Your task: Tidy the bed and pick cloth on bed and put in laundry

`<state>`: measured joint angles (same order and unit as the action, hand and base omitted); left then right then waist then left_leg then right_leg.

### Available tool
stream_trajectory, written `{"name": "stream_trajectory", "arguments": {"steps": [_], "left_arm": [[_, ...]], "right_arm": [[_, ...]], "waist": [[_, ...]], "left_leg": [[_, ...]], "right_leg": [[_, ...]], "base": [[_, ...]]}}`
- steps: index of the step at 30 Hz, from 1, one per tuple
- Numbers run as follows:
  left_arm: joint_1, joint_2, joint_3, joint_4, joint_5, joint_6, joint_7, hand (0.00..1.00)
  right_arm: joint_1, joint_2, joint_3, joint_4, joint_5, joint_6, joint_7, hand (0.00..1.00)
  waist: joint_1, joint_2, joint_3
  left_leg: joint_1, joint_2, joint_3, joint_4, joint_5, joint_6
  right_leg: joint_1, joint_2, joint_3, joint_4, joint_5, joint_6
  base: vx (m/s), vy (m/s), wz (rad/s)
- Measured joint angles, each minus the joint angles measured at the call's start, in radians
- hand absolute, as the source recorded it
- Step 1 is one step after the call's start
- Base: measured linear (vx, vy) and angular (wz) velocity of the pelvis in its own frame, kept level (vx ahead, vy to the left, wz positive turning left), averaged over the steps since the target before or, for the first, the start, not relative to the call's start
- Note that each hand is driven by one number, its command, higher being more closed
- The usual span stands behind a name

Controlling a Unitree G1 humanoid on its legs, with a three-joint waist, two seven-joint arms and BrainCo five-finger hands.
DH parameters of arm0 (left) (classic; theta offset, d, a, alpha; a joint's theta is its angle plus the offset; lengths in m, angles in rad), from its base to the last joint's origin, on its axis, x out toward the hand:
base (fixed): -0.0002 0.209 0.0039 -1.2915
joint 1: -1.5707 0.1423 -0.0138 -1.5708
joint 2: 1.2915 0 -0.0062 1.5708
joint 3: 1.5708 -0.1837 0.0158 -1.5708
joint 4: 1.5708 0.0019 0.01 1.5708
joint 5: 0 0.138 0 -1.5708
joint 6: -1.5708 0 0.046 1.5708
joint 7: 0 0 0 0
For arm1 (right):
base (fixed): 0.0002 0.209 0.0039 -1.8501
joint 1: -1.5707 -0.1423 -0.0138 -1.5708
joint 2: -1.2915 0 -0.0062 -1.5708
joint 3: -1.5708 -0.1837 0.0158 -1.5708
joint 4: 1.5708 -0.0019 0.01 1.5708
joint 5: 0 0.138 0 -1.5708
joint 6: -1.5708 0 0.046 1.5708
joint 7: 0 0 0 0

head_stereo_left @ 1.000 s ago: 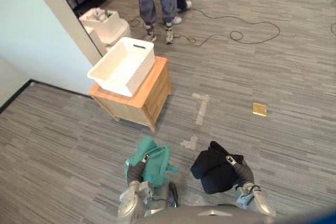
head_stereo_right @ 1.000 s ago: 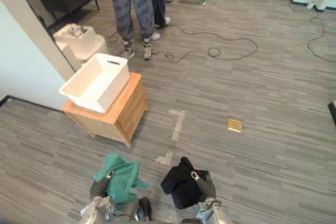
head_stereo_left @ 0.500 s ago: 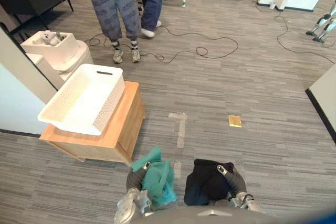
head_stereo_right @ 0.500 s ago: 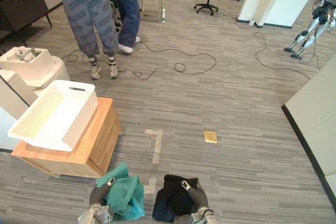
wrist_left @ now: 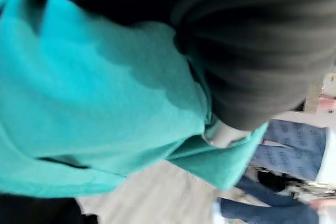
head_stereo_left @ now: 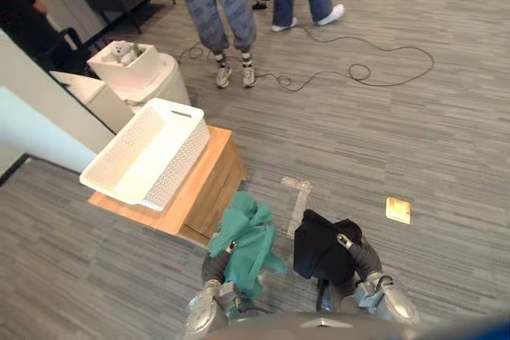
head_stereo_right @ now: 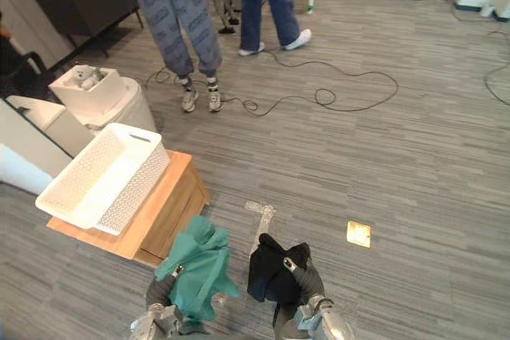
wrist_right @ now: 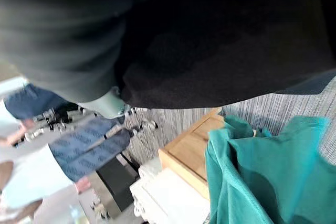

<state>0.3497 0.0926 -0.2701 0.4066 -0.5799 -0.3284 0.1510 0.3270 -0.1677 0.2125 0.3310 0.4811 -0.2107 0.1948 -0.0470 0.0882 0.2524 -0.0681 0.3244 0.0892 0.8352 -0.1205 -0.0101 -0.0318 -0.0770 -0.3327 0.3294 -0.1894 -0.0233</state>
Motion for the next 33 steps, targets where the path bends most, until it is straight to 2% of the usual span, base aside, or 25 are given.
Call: {"name": "stream_trajectory", "arguments": {"steps": [1,2,4,5,7,8,9,10,12,16,18,19,20,21,22,23,24,25,26,28,31,32,33], "left_arm": [[0.001,-0.01,-0.001,0.004,-0.001,0.009,0.0,1.0],[0.012,-0.015,-0.002,-0.003,-0.022,0.018,-0.001,1.0],[0.019,-0.015,-0.001,-0.018,-0.036,0.018,-0.001,1.0],[0.027,-0.015,-0.001,-0.033,-0.037,0.018,0.0,1.0],[0.03,-0.02,-0.004,-0.041,-0.039,0.021,0.002,1.0],[0.021,-0.021,-0.003,-0.041,-0.04,0.031,0.009,1.0],[0.02,-0.024,-0.003,-0.051,-0.041,0.035,0.013,1.0],[0.025,-0.021,-0.003,-0.061,-0.042,0.036,0.017,1.0],[0.045,-0.01,-0.004,-0.07,-0.045,0.037,0.033,1.0],[0.073,-0.005,-0.003,-0.07,-0.075,0.031,0.052,1.0],[0.073,-0.006,-0.001,-0.071,-0.076,0.029,0.052,1.0],[0.07,-0.007,-0.001,-0.072,-0.076,0.029,0.05,1.0],[0.072,-0.008,0.003,-0.079,-0.075,0.031,0.045,1.0],[0.076,-0.006,0.012,-0.092,-0.072,0.032,0.043,1.0],[0.082,0.004,0.045,-0.121,-0.061,0.033,0.041,1.0],[0.083,0.018,0.066,-0.141,-0.055,0.033,0.041,1.0],[0.08,0.029,0.073,-0.146,-0.055,0.033,0.041,1.0],[0.077,0.036,0.077,-0.147,-0.055,0.034,0.04,1.0],[0.071,0.047,0.083,-0.147,-0.056,0.034,0.038,1.0],[0.064,0.052,0.085,-0.147,-0.057,0.044,0.033,1.0],[0.042,0.052,0.086,-0.145,-0.056,0.085,0.008,1.0],[0.027,0.048,0.085,-0.143,-0.055,0.103,0.002,1.0],[0.013,0.046,0.085,-0.139,-0.052,0.109,-0.005,1.0]], "right_arm": [[0.006,-0.003,0.001,0.001,-0.006,0.009,0.002,1.0],[0.009,-0.012,-0.012,0.001,-0.018,0.028,0.005,1.0],[0.003,-0.015,-0.028,0.001,-0.028,0.039,0.02,1.0],[0.007,-0.014,-0.035,0.0,-0.035,0.046,0.039,1.0],[0.013,-0.013,-0.044,-0.003,-0.036,0.051,0.051,1.0],[0.025,-0.009,-0.045,-0.003,-0.037,0.06,0.058,1.0],[0.037,-0.009,-0.04,-0.011,-0.046,0.068,0.069,1.0],[0.035,-0.009,-0.038,-0.017,-0.052,0.069,0.073,1.0],[0.03,0.001,-0.016,-0.05,-0.072,0.07,0.079,1.0],[0.018,0.001,0.025,-0.07,-0.074,0.066,0.077,1.0],[-0.004,0.005,0.038,-0.064,-0.074,0.066,0.074,1.0],[-0.009,0.003,0.037,-0.054,-0.075,0.066,0.066,1.0],[-0.008,0.0,0.037,-0.047,-0.084,0.066,0.049,1.0],[-0.011,0.002,0.039,-0.046,-0.092,0.066,0.038,1.0],[-0.025,0.02,0.046,-0.04,-0.103,0.066,0.024,1.0],[-0.037,0.04,0.046,-0.027,-0.113,0.066,0.014,1.0],[-0.04,0.049,0.043,-0.014,-0.113,0.066,0.007,1.0],[-0.043,0.063,0.051,0.0,-0.114,0.065,-0.004,1.0],[-0.044,0.077,0.054,0.004,-0.114,0.064,-0.013,1.0],[-0.047,0.077,0.054,0.004,-0.114,0.06,-0.023,1.0],[-0.047,0.078,0.048,0.004,-0.112,0.06,-0.048,1.0],[-0.048,0.078,0.042,0.006,-0.111,0.06,-0.061,1.0],[-0.053,0.078,0.037,0.007,-0.109,0.06,-0.076,1.0]], "waist": [[0.011,0.012,0.003],[0.01,0.019,-0.005],[0.012,0.017,-0.007],[0.013,0.015,-0.01],[0.01,0.021,-0.016],[0.009,0.006,-0.03],[0.014,0.0,-0.044],[0.018,-0.01,-0.047],[0.043,-0.049,-0.06],[0.069,-0.067,-0.074],[0.082,-0.075,-0.079],[0.078,-0.079,-0.077],[0.068,-0.072,-0.081],[0.069,-0.072,-0.084],[0.077,-0.1,-0.08],[0.078,-0.132,-0.069],[0.071,-0.131,-0.065],[0.064,-0.141,-0.071],[0.061,-0.141,-0.07],[0.058,-0.134,-0.071],[0.046,-0.126,-0.072],[0.038,-0.11,-0.068],[0.036,-0.097,-0.059]], "left_leg": [[-0.029,0.011,-0.01,0.054,0.007,-0.004],[-0.064,-0.01,0.034,0.062,-0.034,0.004],[-0.077,-0.048,0.135,-0.007,-0.097,0.006],[-0.058,-0.088,0.248,-0.163,-0.101,0.01],[-0.032,-0.118,0.372,-0.328,-0.051,0.02],[0.012,-0.143,0.45,-0.421,-0.051,0.045],[0.037,-0.178,0.474,-0.493,-0.036,0.071],[0.042,-0.189,0.484,-0.512,-0.03,0.081],[0.062,-0.22,0.51,-0.55,-0.017,0.102],[0.093,-0.253,0.504,-0.601,-0.014,0.105],[0.103,-0.277,0.5,-0.62,-0.015,0.104],[0.109,-0.29,0.476,-0.627,-0.021,0.101],[0.126,-0.298,0.443,-0.647,-0.042,0.098],[0.137,-0.306,0.425,-0.665,-0.057,0.093],[0.162,-0.348,0.393,-0.692,-0.062,0.097],[0.193,-0.377,0.348,-0.705,-0.062,0.103],[0.195,-0.381,0.324,-0.704,-0.063,0.108],[0.196,-0.379,0.281,-0.7,-0.064,0.113],[0.208,-0.367,0.225,-0.704,-0.06,0.116],[0.225,-0.353,0.162,-0.709,-0.063,0.105],[0.251,-0.335,0.057,-0.709,-0.059,0.073],[0.266,-0.312,0.007,-0.71,-0.058,0.058],[0.275,-0.288,-0.034,-0.712,-0.06,0.036]], "right_leg": [[0.034,0.01,-0.016,-0.021,-0.012,-0.001],[0.079,0.0,-0.043,-0.061,-0.011,-0.004],[0.101,-0.021,-0.068,-0.089,-0.007,-0.005],[0.134,-0.04,-0.109,-0.12,0.003,-0.002],[0.168,-0.049,-0.162,-0.128,0.009,0.024],[0.184,-0.066,-0.197,-0.122,0.0,0.048],[0.192,-0.079,-0.215,-0.126,0.009,0.061],[0.199,-0.083,-0.22,-0.135,0.011,0.065],[0.245,-0.086,-0.251,-0.192,0.022,0.084],[0.287,-0.096,-0.262,-0.209,0.02,0.096],[0.287,-0.121,-0.263,-0.167,-0.008,0.138],[0.277,-0.146,-0.265,-0.085,-0.031,0.171],[0.238,-0.187,-0.255,0.077,-0.051,0.19],[0.204,-0.214,-0.242,0.182,-0.055,0.183],[0.127,-0.288,-0.173,0.396,-0.036,0.157],[0.049,-0.329,-0.092,0.565,0.036,0.124],[0.018,-0.33,-0.055,0.619,0.041,0.115],[-0.016,-0.311,-0.016,0.654,-0.006,0.118],[-0.053,-0.272,0.022,0.629,-0.073,0.105],[-0.075,-0.235,0.037,0.51,-0.098,0.101],[-0.079,-0.166,0.108,0.247,-0.086,0.112],[-0.075,-0.12,0.146,0.118,-0.054,0.115],[-0.075,-0.082,0.189,-0.005,0.014,0.115]], "base": [[0.26,-0.08,0.47],[0.26,-0.079,0.48],[0.23,-0.008,0.39],[0.24,0.024,0.59],[0.27,0.042,0.85],[0.33,0.082,1.04],[0.28,0.07,0.96],[0.29,0.075,0.73],[0.22,0.034,0.51],[0.09,-0.011,0.28],[0.05,0.005,0.41],[0.06,0.049,0.89],[0.06,0.066,1.0],[0.07,0.069,0.98],[0.06,0.046,0.89],[0.09,0.022,0.95],[0.13,-0.018,1.03],[0.17,-0.04,1.27],[0.19,-0.054,1.23],[0.15,-0.055,1.15],[0.22,-0.151,1.2],[0.29,-0.245,1.24],[0.29,-0.254,1.14]]}}
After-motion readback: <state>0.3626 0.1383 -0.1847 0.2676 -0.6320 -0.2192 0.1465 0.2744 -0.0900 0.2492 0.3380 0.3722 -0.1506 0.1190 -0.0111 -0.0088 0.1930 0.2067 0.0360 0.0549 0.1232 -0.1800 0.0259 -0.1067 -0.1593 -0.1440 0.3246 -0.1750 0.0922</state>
